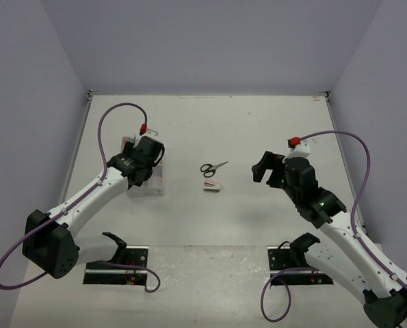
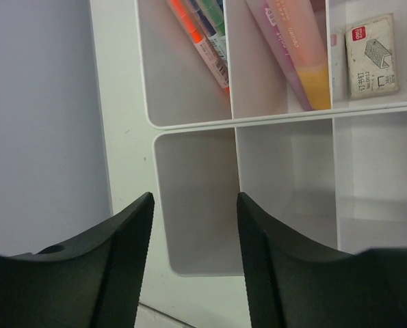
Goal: Sort the stationery into containers
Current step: Place the stationery in the storage box, then pick up the stapler from the center of the board.
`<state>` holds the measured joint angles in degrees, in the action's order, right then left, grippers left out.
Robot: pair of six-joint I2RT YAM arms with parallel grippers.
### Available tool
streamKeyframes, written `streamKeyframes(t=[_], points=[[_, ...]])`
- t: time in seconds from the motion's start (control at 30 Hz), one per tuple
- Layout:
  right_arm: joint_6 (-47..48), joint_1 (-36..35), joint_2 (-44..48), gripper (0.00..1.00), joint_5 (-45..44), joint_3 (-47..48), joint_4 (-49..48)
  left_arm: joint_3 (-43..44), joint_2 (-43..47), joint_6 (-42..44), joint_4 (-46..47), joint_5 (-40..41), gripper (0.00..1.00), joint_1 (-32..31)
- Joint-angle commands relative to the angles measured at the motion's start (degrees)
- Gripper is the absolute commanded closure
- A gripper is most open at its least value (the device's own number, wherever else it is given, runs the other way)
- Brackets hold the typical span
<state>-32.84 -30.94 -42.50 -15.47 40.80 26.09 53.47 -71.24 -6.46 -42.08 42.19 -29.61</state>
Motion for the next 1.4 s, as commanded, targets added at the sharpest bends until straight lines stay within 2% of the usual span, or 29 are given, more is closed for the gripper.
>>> streamKeyframes(t=[0.0, 0.03, 0.07, 0.1, 0.13, 0.23, 0.3, 0.4, 0.47, 0.53, 0.63, 0.83, 0.97, 1.17, 1.37], points=[[1.9, 0.3, -1.4, 0.01, 2.4, -0.7, -2.8, 3.4, 3.1, 0.1, 0.4, -0.3, 0.4, 0.7], [2.2, 0.3, -1.9, 0.01, 3.2, -0.7, -3.1, 4.0, 3.8, -0.1, 0.3, -1.0, 0.36, 0.7], [2.7, 0.3, -2.3, 0.01, 4.1, -0.7, -3.6, 4.6, 4.6, -0.7, 0.3, -1.8, 0.26, 0.6], [4.0, 0.3, -3.1, 0.01, 6.3, -0.7, -4.2, 5.5, 6.2, -1.4, 0.6, -3.3, 0.08, 0.6], [5.8, 0.1, -4.3, 0.01, 9.9, -0.7, -4.8, 6.4, 8.2, -1.9, 1.1, -5.1, 0.0, 0.6], [8.6, -1.9, -9.0, 0.01, 16.1, -0.2, -6.4, 7.3, 14.9, -6.9, 3.7, -9.7, 0.0, 0.6], [10.0, -3.9, -11.9, 0.01, 16.4, 1.1, -6.1, 6.0, 19.6, -10.4, 6.3, -13.1, 0.0, 0.6], [13.9, -8.4, -16.2, 0.01, 18.0, 3.7, -6.2, -4.0, 31.0, -12.9, 14.9, -19.4, 0.0, 0.6], [16.1, -11.9, -20.9, 0.01, 16.0, 5.9, -6.1, -10.7, 37.3, -11.3, 22.6, -24.5, 0.0, 0.6], [18.0, -14.4, -25.4, 0.01, 14.4, 9.4, -5.0, -16.7, 43.4, -9.8, 26.5, -27.2, 0.0, 0.6], [23.2, -14.8, -37.4, 0.01, 14.3, 15.7, -2.2, -19.3, 48.0, -8.5, 27.7, -29.5, 0.0, 0.6], [33.4, -15.0, -51.6, 0.04, 12.1, 24.2, -0.1, -19.6, 46.9, -7.7, 26.7, -30.1, 0.0, 0.6], [38.0, -15.1, -54.8, 0.1, 13.5, 27.9, 0.9, -17.8, 41.5, -7.4, 24.3, -31.0, 0.0, 0.6], [41.2, -15.2, -58.5, 0.13, 19.4, 28.2, 2.1, -17.6, 40.3, -7.5, 23.5, -31.9, 0.0, 0.6], [42.9, -15.2, -64.7, 0.28, 21.0, 33.1, 5.4, -18.2, 41.6, -7.3, 24.0, -33.1, 0.0, 0.6]])
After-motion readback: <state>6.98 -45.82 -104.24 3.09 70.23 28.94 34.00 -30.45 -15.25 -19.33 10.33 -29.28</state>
